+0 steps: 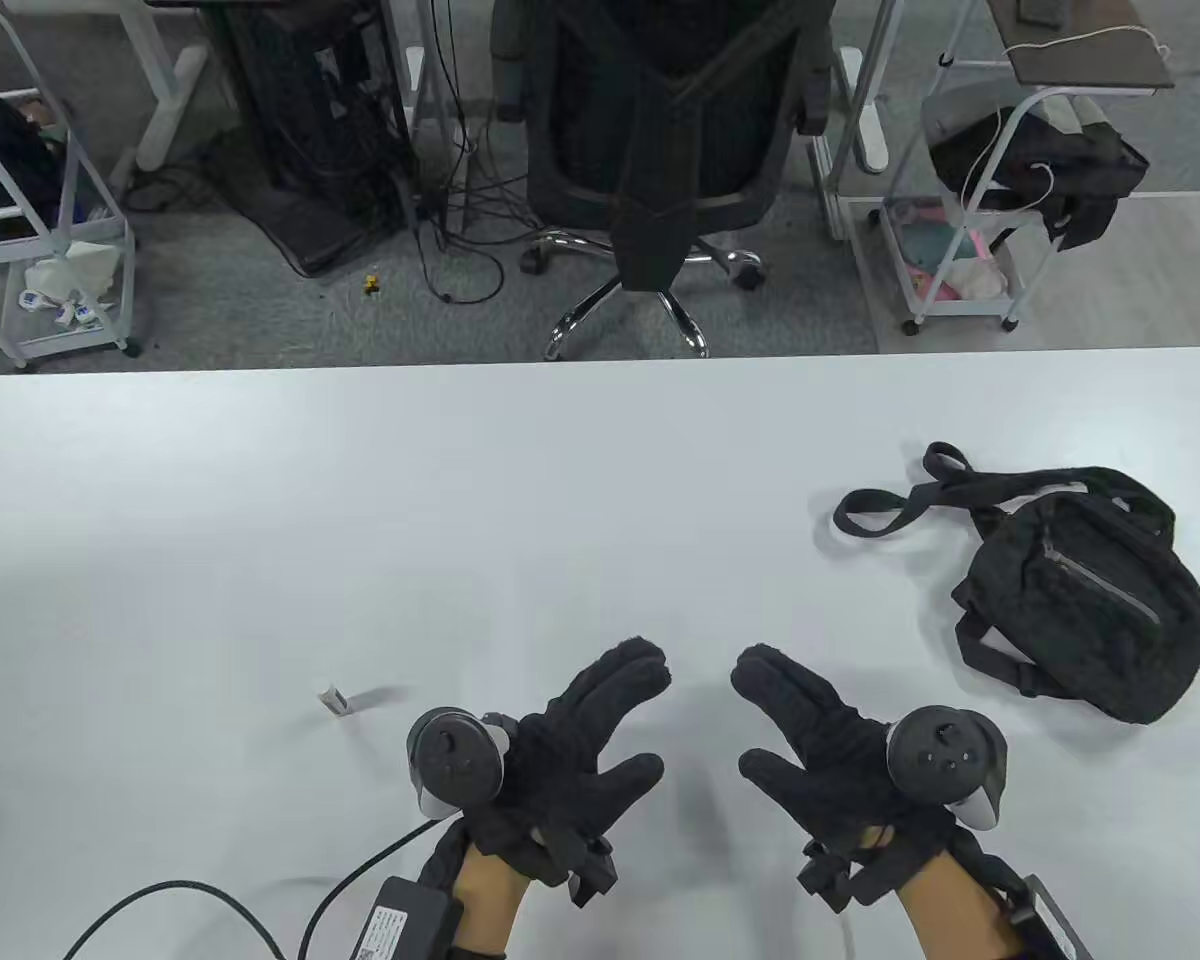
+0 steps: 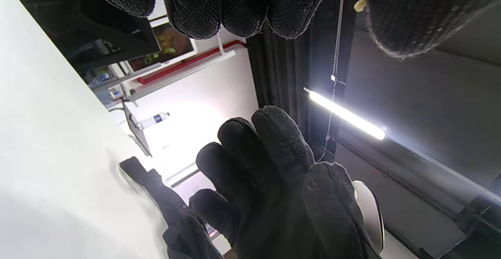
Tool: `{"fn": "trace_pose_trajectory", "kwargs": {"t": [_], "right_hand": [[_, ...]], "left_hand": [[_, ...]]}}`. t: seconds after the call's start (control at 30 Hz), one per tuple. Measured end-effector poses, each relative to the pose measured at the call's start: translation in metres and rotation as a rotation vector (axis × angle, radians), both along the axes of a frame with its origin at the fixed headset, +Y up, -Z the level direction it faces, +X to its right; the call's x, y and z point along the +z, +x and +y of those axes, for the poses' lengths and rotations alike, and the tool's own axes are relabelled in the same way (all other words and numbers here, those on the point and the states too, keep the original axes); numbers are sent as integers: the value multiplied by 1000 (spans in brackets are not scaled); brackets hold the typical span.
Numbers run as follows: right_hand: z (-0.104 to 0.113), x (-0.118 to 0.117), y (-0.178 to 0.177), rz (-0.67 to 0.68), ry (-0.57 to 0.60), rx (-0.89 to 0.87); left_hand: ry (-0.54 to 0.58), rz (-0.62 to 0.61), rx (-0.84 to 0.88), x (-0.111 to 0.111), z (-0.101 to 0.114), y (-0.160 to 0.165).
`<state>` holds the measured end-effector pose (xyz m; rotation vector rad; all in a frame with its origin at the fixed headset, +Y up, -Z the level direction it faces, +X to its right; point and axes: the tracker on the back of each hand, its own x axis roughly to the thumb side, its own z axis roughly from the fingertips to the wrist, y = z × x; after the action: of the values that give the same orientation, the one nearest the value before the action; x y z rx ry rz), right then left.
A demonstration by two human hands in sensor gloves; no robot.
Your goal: Apply lubricant on backpack
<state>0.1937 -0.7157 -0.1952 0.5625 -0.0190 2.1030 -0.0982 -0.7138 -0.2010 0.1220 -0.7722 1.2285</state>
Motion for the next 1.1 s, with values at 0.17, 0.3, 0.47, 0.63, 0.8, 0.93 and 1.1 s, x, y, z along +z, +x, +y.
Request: {"fn": "trace_pose_trajectory", "kwargs": {"t": [0.17,0.3,0.47,0.63,0.8,0.93,1.1], "right_hand": [[5,2,2,-9,27,6],[12,2,9,-37,54,1],[23,-1,22,-123,67,57],[34,-13,51,-360,40,181],[34,-26,92,-478,-88,89],[17,-33,136,-617,-250,159],[-17,-37,192,-819,-472,295]], "left_hand": [[6,-1,-11,0,1,2],[8,0,-5,0,1,2],[35,10,-10,2,6,0],[41,17,5,2,9,-3],[49,26,3,2,10,-7],[45,30,11,1,11,-9],[30,44,6,0,7,-9]]}}
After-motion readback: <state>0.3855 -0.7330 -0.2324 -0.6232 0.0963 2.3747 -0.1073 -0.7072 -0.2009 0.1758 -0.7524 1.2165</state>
